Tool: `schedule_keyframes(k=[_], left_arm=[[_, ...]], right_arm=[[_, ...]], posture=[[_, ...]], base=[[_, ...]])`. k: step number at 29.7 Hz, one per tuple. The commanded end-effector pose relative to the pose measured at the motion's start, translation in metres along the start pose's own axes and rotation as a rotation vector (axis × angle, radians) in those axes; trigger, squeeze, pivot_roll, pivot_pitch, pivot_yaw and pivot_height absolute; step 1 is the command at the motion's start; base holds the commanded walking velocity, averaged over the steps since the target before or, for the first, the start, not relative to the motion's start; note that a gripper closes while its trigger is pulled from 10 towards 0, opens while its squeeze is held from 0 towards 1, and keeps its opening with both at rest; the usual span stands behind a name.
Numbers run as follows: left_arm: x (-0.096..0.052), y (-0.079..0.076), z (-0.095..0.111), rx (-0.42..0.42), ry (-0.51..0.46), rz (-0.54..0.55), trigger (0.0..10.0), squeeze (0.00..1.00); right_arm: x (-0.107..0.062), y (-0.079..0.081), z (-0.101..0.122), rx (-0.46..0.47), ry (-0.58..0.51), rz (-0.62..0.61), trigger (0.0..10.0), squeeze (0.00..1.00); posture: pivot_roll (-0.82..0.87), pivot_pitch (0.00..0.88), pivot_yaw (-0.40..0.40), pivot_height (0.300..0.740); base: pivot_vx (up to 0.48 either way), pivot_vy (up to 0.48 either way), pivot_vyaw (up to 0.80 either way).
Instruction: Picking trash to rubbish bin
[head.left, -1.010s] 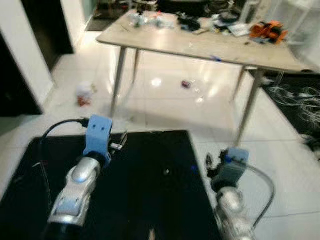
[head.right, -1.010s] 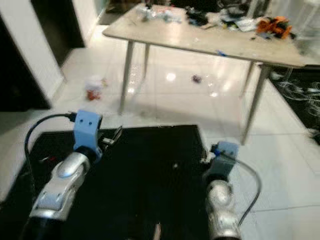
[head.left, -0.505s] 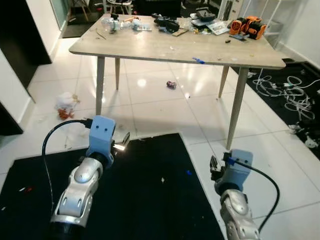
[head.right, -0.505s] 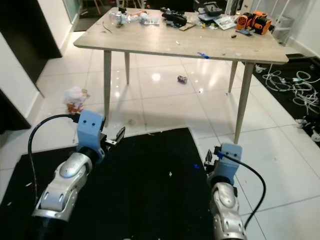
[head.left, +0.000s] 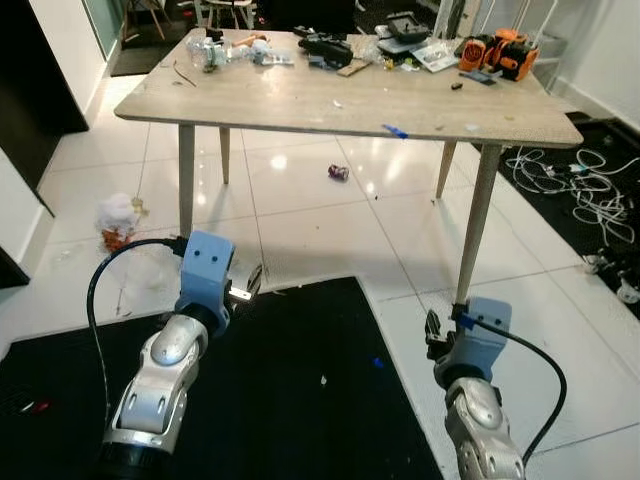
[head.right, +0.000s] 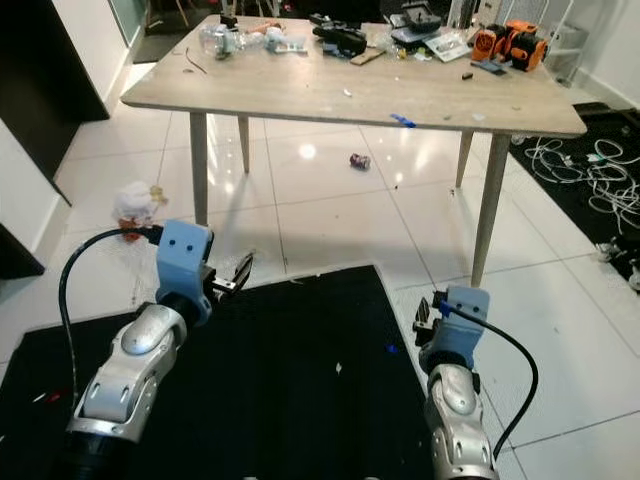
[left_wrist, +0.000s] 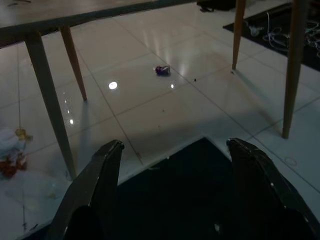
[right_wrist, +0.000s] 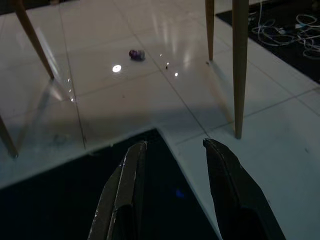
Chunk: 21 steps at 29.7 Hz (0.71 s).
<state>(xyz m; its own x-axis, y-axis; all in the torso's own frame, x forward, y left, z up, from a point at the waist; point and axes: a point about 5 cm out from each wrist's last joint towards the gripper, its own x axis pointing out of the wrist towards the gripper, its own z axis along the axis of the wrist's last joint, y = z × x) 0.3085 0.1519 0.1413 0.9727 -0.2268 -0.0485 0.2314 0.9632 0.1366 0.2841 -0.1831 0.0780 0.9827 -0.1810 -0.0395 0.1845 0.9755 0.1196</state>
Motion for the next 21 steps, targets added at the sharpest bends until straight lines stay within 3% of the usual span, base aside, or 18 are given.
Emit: schedule_keyframes(k=[1,13,21], left_arm=[[-0.001,0.003,-0.002,0.013,0.016,0.008,10.0,0.00],[0.009,0.009,0.026,-0.030,-0.075,0.035,10.0,0.00],[0.011,0.013,0.031,-0.029,-0.088,0.055,10.0,0.00]], right_arm=[[0.002,-0.001,0.008,0.006,-0.039,-0.008,10.0,0.00],[0.022,0.017,0.060,-0.046,-0.220,0.128,10.0,0.00],[0.025,0.026,0.070,-0.111,-0.257,0.175,10.0,0.00]], posture=[[-0.03,0.153,0.027,0.740],[-0.03,0.137,0.023,0.740],[-0.03,0.120,0.020,0.740]], base=[[0.405,0.000,0.00],[0.402,0.000,0.00],[0.403,0.000,0.00]])
